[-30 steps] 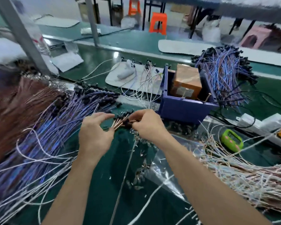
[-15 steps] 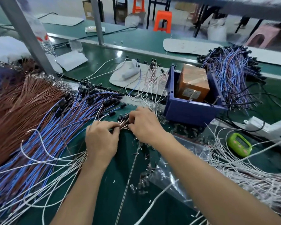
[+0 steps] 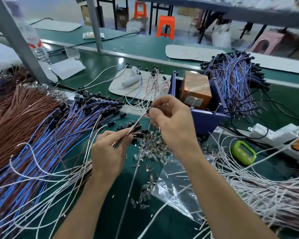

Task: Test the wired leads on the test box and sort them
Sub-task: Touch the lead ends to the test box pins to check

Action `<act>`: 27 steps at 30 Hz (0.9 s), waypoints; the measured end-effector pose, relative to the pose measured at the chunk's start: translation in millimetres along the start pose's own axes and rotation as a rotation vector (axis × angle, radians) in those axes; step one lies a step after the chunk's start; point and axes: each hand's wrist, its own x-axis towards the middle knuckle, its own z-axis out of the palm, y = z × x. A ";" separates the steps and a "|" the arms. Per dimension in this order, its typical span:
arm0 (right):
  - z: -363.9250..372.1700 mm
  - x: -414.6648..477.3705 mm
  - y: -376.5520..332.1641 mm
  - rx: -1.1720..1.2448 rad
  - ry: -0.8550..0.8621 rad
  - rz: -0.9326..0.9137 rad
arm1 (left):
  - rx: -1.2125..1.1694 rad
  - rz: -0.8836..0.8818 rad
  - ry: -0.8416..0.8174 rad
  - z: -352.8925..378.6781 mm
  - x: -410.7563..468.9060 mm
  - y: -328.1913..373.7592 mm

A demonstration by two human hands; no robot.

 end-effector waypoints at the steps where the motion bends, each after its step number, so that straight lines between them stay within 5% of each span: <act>1: -4.1 -5.4 -2.1 0.123 -0.009 0.014 | -0.116 -0.049 -0.029 -0.2 -0.2 6.9; 6: -8.7 -26.7 2.4 0.209 -0.063 0.054 | -0.309 -0.059 -0.239 7.5 0.5 46.5; 12: -47.8 -34.6 5.7 0.558 0.303 0.198 | -0.348 -0.110 -0.509 14.9 0.6 62.1; 15: -68.8 -35.4 11.6 0.754 0.418 0.280 | -0.326 -0.198 -0.540 19.8 -4.6 62.8; 19: -64.4 -47.8 22.0 0.830 0.327 0.387 | -0.309 -0.194 -0.558 34.6 -14.7 71.8; 27: -97.7 -48.3 29.8 1.013 0.499 0.326 | -0.254 -0.248 -0.742 28.9 -14.1 79.6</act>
